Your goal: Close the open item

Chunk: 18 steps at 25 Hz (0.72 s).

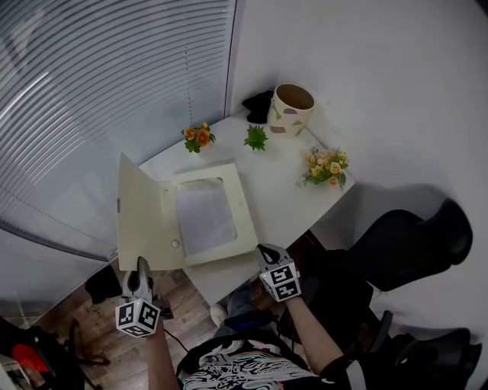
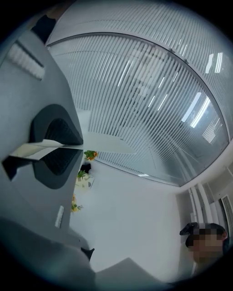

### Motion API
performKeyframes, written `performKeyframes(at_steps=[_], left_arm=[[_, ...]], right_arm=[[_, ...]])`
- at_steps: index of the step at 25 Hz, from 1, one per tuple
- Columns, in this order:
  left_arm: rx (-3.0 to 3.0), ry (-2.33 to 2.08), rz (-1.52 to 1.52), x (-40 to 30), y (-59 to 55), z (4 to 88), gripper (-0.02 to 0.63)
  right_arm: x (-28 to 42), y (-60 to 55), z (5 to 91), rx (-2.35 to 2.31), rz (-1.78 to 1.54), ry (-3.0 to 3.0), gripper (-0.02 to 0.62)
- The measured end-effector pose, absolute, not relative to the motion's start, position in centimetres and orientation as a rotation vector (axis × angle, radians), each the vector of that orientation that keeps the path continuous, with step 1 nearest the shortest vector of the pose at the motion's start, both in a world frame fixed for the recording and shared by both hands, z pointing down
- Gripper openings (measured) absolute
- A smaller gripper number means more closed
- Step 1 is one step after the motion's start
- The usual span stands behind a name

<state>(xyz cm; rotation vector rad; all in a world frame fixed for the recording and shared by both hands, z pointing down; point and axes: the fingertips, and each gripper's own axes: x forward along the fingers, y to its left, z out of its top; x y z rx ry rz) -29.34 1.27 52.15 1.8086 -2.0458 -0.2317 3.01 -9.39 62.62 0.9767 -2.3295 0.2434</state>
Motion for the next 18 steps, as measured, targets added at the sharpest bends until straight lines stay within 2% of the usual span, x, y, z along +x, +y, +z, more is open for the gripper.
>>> performKeyframes(at_steps=[18], left_arm=[[2.023, -1.955, -0.108, -24.3, -2.2, 49.8, 0.012]], right_arm=[[2.7, -9.5, 62.6, 0.978, 0.283, -2.338, 0.000]])
